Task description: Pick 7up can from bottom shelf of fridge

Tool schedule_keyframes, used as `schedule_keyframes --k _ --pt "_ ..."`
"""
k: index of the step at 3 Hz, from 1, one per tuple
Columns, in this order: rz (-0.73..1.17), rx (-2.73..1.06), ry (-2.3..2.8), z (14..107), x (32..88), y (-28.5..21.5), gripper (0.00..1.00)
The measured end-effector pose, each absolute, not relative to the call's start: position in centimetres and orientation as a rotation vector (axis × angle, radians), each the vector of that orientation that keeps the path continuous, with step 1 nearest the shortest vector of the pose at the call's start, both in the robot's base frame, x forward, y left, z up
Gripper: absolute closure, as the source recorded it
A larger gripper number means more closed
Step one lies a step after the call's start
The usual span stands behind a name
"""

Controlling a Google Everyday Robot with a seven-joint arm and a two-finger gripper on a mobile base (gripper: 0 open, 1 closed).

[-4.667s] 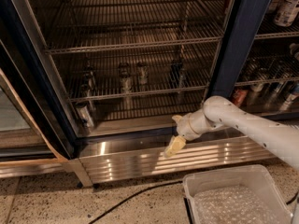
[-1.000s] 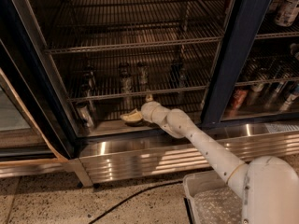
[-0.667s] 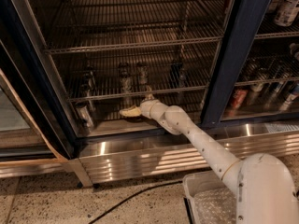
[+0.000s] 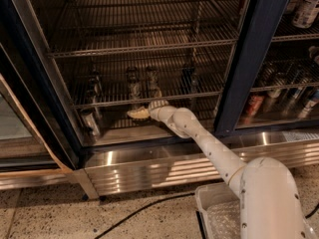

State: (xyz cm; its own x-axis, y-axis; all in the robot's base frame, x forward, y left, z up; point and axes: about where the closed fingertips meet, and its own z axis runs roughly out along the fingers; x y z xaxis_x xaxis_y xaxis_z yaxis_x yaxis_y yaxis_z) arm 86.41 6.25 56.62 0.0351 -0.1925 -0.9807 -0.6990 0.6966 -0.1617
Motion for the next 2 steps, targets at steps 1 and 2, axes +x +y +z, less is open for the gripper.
schedule_keyframes --k 1,2 --pt "0.453 -0.747 1.507 56.6 86.9 6.9 0.0" --pt "0.432 -0.735 1.466 57.0 88.1 8.0 0.0"
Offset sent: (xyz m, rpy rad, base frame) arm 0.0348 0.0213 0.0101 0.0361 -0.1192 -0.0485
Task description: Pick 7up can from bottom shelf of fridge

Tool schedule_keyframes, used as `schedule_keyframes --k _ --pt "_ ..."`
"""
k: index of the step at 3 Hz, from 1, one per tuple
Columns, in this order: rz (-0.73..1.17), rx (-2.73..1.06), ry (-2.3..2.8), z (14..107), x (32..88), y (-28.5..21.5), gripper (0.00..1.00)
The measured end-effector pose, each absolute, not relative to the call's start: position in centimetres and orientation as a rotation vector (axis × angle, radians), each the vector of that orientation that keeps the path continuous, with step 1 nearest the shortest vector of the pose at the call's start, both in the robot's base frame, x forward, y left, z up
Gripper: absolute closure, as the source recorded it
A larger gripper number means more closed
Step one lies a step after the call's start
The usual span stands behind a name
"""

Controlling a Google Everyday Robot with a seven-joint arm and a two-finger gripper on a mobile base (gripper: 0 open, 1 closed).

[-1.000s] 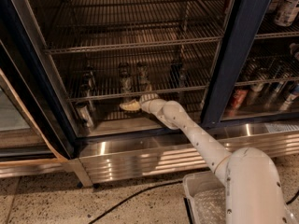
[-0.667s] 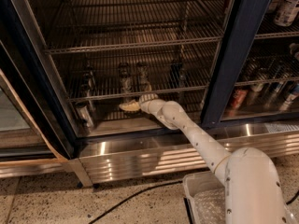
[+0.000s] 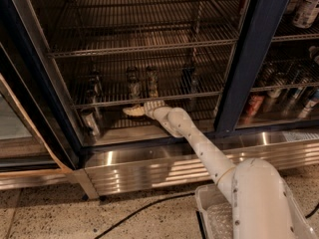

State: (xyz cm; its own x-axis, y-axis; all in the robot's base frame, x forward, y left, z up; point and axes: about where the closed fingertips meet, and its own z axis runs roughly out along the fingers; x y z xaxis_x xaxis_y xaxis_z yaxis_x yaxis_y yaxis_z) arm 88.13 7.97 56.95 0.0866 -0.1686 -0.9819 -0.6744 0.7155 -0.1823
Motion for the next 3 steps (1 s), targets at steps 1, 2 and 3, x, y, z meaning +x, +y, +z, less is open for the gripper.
schedule_keyframes --k 1,2,3 --pt "0.384 -0.738 1.408 58.1 90.2 8.9 0.0" --pt "0.39 -0.746 1.404 58.2 90.7 9.4 0.0" --pt "0.42 -0.761 1.423 57.6 91.3 10.2 0.0"
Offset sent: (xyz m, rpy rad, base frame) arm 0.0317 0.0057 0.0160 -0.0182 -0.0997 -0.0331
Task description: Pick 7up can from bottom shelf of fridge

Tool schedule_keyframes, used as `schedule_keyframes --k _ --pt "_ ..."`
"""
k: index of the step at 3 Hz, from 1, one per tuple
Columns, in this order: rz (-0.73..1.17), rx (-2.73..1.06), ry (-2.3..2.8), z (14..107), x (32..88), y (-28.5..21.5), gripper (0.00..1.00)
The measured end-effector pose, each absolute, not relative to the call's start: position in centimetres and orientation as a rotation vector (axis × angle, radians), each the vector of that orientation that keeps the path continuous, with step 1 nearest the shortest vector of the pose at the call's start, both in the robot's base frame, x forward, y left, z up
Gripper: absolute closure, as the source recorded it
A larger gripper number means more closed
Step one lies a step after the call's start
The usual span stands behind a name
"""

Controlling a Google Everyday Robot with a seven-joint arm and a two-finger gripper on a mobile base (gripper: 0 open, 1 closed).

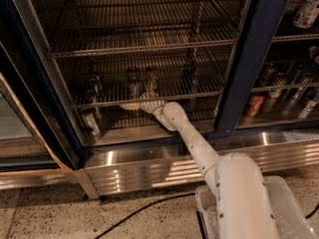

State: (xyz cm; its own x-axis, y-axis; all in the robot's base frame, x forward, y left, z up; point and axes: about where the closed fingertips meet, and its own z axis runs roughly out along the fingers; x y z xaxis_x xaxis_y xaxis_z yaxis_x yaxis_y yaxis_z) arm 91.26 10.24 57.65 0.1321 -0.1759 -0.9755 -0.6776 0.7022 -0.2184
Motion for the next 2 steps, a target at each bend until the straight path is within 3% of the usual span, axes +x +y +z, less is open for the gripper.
schedule_keyframes --k 2 --pt "0.45 -0.752 1.45 57.19 92.34 10.96 0.0"
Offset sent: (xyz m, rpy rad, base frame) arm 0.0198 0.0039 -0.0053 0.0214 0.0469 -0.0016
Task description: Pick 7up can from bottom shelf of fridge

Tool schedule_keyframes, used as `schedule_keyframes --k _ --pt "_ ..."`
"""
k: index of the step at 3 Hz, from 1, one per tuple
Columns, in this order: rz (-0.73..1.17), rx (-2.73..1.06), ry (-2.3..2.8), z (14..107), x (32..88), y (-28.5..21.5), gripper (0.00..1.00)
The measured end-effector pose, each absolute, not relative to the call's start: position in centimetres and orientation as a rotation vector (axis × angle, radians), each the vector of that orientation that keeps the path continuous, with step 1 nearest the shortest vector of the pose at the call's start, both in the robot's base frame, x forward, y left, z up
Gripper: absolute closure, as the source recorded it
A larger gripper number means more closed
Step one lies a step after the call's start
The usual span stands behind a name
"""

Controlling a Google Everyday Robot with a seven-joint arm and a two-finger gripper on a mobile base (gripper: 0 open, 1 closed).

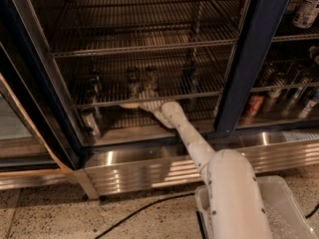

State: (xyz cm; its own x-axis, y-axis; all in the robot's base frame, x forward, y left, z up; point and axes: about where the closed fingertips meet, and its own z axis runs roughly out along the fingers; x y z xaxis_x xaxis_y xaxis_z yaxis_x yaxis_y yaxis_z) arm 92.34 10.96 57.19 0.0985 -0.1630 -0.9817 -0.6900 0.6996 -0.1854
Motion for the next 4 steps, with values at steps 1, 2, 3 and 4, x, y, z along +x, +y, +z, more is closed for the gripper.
schedule_keyframes --k 1,2,3,4 --pt "0.44 -0.725 1.455 57.2 93.2 10.6 0.0" --pt "0.432 -0.7 1.462 57.1 94.1 10.4 0.0" --pt "0.43 -0.679 1.475 56.6 94.8 10.2 0.0" --pt "0.439 -0.674 1.482 56.4 95.2 10.6 0.0"
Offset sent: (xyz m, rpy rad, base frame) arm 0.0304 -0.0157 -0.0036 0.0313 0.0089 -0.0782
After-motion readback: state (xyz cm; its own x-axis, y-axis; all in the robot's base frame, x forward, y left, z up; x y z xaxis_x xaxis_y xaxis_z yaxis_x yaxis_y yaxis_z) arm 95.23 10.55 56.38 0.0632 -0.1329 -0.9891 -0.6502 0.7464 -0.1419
